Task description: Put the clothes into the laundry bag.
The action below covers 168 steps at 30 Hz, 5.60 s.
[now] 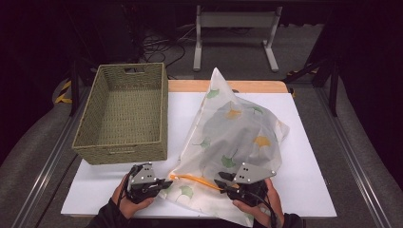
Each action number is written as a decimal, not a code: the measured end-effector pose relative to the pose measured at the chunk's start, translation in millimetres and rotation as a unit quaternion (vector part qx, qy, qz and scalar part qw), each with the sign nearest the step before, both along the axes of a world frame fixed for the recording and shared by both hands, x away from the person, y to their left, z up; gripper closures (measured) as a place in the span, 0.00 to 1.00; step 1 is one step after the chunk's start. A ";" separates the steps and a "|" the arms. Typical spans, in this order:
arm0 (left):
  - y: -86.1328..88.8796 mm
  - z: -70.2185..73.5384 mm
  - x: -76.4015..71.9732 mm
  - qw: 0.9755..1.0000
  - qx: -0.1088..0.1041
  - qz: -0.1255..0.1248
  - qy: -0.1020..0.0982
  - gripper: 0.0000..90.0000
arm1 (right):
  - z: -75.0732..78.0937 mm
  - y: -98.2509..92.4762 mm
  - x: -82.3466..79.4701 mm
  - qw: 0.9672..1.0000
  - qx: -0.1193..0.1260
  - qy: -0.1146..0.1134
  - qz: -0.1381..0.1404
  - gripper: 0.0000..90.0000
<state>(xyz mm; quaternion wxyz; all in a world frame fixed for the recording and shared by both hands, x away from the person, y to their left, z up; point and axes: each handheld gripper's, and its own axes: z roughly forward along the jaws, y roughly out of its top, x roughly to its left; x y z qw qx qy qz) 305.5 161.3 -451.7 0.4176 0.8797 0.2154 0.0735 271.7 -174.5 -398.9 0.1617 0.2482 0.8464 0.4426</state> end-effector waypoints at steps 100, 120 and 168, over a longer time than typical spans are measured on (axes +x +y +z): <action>-146.1 -7.2 41.1 0.992 0.079 0.041 -0.085 0.98 | -16.4 -16.0 -4.0 0.997 -0.072 0.028 0.025 0.98; -101.3 7.8 20.9 0.998 0.018 -0.011 -0.067 0.83 | -24.2 -11.4 -2.4 0.996 -0.083 0.026 0.032 0.97; 7.0 -9.2 22.2 0.997 0.004 0.073 0.008 0.59 | -20.1 -18.8 -8.8 0.995 -0.087 0.018 0.052 0.94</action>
